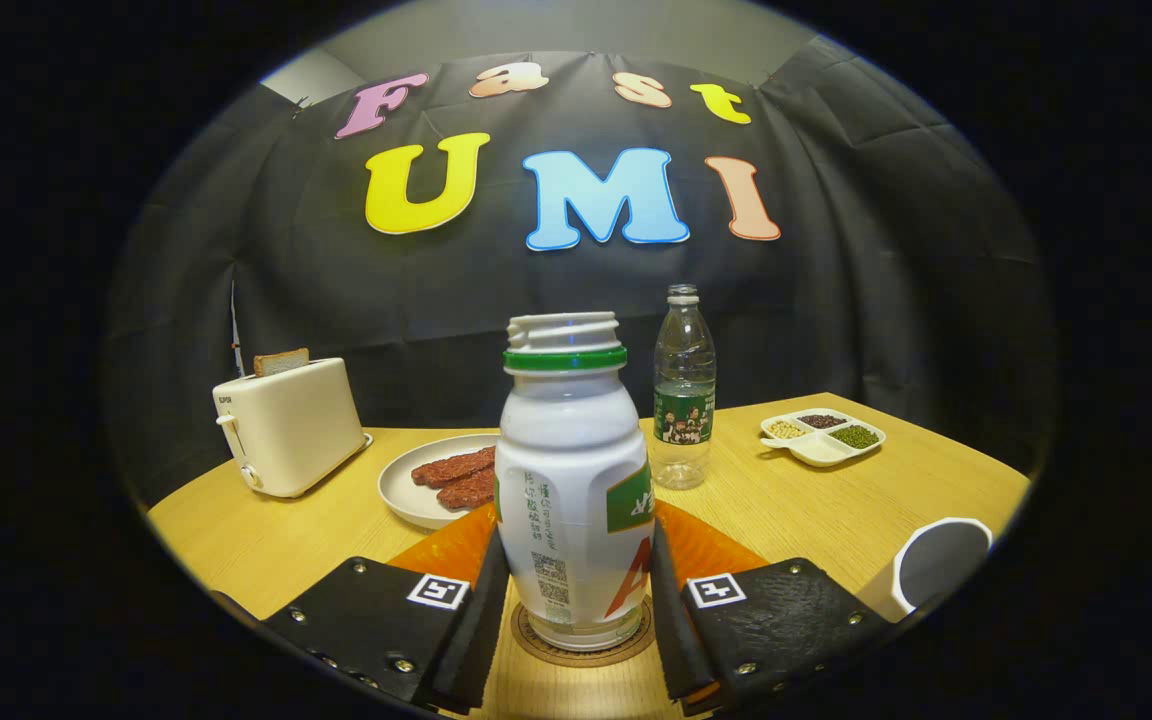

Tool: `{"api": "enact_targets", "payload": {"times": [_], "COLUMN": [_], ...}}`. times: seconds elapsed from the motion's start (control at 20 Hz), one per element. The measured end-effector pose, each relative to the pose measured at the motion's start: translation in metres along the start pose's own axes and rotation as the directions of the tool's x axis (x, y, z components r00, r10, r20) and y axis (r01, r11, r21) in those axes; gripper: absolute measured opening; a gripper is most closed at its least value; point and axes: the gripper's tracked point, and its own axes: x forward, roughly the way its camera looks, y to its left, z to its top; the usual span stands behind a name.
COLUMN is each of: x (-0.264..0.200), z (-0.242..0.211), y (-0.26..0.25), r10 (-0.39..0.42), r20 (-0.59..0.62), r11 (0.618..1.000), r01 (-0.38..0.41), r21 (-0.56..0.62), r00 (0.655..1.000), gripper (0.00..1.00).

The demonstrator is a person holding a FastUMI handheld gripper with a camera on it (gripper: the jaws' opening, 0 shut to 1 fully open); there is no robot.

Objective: Take the bottle from table, then pour the juice into the cup, finally place the bottle on the coaster

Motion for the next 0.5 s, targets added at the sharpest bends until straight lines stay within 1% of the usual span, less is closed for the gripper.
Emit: {"api": "enact_targets", "payload": {"times": [0.05, 0.2, 0.35, 0.45, 0.5], "x": [0.0001, -0.0014, -0.0017, -0.0027, -0.0039], "z": [0.0001, -0.0005, -0.0028, -0.0034, -0.003], "y": [-0.0001, 0.0009, 0.0014, 0.0009, 0.0024], "r10": [0.001, 0.005, 0.004, 0.009, 0.013], "r20": [0.004, 0.005, -0.005, -0.008, -0.006], "r11": [1.0, 1.0, 1.0, 1.0, 1.0], "r01": [-0.001, -0.005, -0.004, -0.009, -0.013], "r21": [0.004, 0.017, 0.015, 0.009, 0.005], "r00": [1.0, 1.0, 1.0, 1.0, 1.0], "gripper": [0.65, 0.71, 0.74, 0.83, 0.92]}}
